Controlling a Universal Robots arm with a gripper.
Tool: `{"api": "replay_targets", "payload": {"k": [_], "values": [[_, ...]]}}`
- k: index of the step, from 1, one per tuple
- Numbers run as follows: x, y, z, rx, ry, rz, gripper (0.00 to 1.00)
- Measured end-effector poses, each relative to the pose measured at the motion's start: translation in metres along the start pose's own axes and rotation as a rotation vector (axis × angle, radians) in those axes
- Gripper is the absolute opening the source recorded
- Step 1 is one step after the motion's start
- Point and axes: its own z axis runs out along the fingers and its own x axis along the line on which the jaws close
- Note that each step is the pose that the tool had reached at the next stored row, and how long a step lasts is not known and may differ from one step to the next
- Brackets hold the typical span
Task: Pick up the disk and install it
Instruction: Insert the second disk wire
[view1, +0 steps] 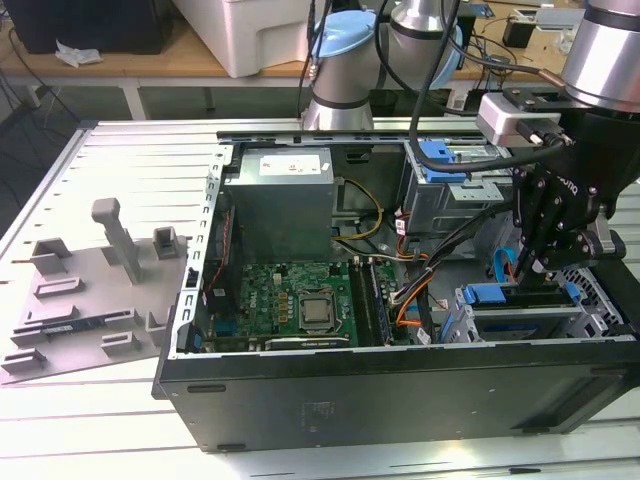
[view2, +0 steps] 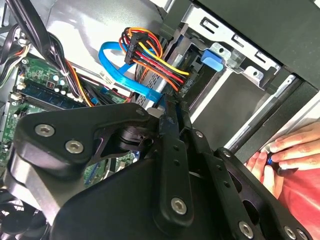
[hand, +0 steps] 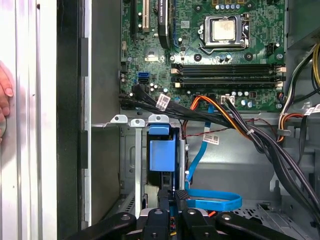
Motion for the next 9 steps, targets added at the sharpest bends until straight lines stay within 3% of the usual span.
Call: {"api": "replay_targets", "payload": {"k": [9], "values": [[0.0,-0.0001,0.0003,0.0005,0.0,-0.004,0.16]]}}
